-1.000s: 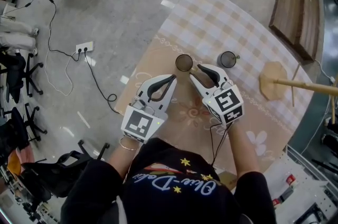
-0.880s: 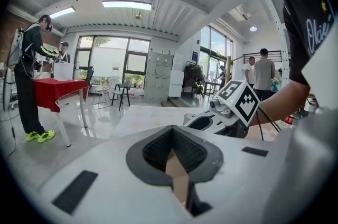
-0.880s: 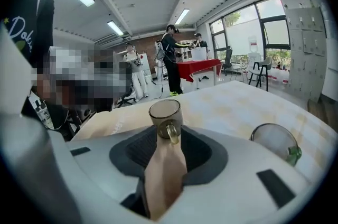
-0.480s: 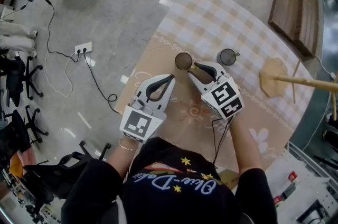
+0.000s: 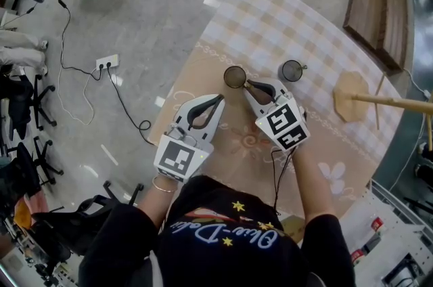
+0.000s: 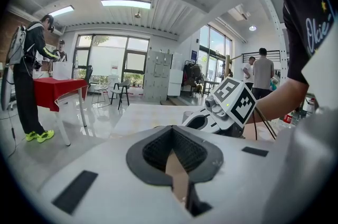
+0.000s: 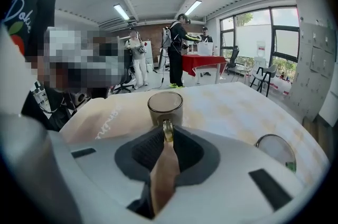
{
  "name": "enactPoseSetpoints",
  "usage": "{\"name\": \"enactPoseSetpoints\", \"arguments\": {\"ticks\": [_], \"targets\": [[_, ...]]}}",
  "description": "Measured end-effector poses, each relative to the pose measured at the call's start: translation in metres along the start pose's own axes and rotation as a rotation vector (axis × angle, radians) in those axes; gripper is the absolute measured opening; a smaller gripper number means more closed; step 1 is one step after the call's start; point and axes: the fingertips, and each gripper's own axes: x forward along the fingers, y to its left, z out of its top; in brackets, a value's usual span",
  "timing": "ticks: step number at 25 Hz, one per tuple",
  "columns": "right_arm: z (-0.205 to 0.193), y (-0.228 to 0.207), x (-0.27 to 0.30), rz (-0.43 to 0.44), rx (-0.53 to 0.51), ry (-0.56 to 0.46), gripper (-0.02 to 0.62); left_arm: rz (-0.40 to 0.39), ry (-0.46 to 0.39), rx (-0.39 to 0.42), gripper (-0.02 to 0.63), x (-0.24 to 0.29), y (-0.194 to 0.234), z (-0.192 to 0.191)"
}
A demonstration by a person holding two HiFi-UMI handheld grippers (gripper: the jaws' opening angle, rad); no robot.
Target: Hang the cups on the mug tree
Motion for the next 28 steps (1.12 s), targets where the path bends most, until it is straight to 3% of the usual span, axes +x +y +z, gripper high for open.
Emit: {"name": "enactPoseSetpoints", "arguments": {"ticks": [16, 28], "targets": [[-0.003, 0.001, 0.002, -0.05, -0.087, 0.023, 0.049, 0.05, 0.01, -0.001, 0.002, -0.013, 0.005, -0.002], [-0.004, -0.002, -0.011, -0.104, -0.046, -0.021, 0.048, 0.047, 0.008, 0.02, 0.002, -0.013, 0.0, 0.001]]}}
